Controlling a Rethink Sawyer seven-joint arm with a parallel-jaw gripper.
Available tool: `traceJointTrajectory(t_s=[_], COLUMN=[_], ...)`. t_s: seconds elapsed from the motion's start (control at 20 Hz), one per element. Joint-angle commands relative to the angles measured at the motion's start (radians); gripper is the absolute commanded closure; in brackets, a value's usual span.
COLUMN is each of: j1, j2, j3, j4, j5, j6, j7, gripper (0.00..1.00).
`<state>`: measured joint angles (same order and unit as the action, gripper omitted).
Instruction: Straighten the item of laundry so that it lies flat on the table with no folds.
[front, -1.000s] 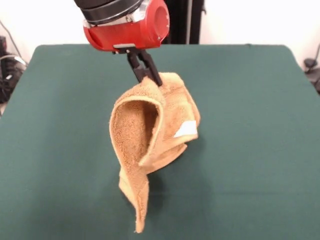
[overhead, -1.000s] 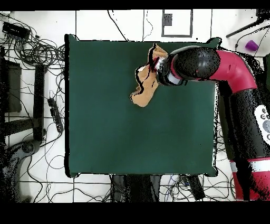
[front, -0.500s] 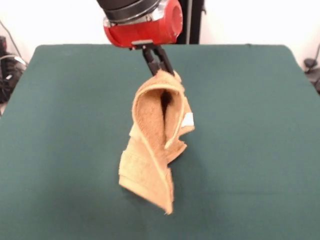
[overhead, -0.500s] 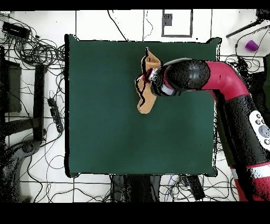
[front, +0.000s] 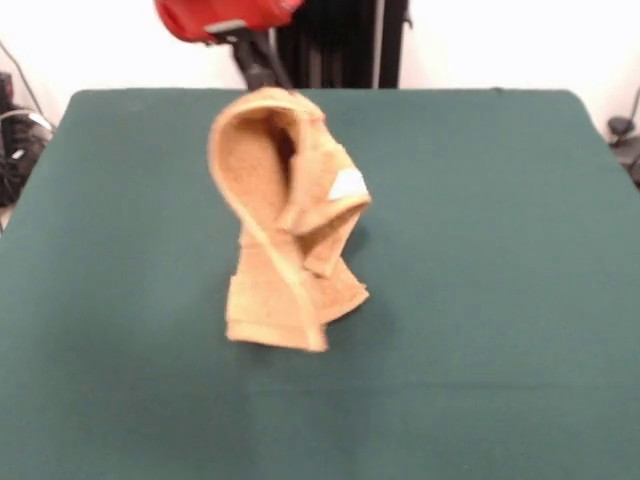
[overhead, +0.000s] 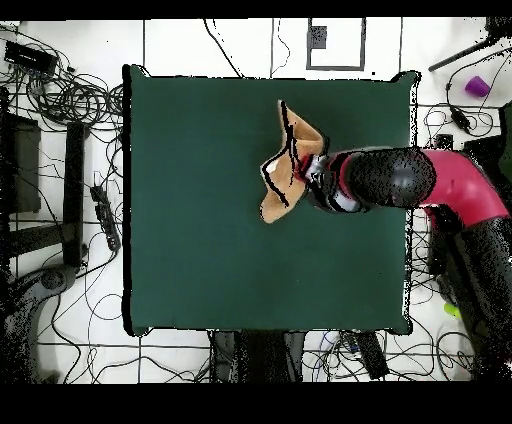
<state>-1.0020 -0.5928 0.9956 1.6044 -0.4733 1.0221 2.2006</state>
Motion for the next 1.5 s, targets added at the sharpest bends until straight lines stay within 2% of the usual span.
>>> traceJointTrajectory(t_s=[0.05,0.2,0.5,0.75,0.9,1.1,1.25,1.5], j1=[-0.051,-0.08,-0.069,-0.078,-0.09,-0.107,-0.145,-0.193], j2=[0.084,0.17,0.339,0.451,0.457,0.415,0.351,0.311], j3=[0.039,0.014,-0.036,-0.07,-0.088,-0.096,-0.071,-0.053], j4=[0.114,0.041,-0.151,-0.175,-0.13,-0.066,0.035,0.097], j5=[-0.086,-0.134,-0.19,-0.218,-0.242,-0.228,-0.201,-0.193], j6=[-0.013,0.014,0.067,-0.004,-0.072,-0.049,-0.047,-0.037], j7=[-0.484,-0.567,-0.736,-0.789,-0.755,-0.72,-0.667,-0.685], gripper=[1.0,1.0,1.0,1.0,1.0,1.0,1.0,1.0])
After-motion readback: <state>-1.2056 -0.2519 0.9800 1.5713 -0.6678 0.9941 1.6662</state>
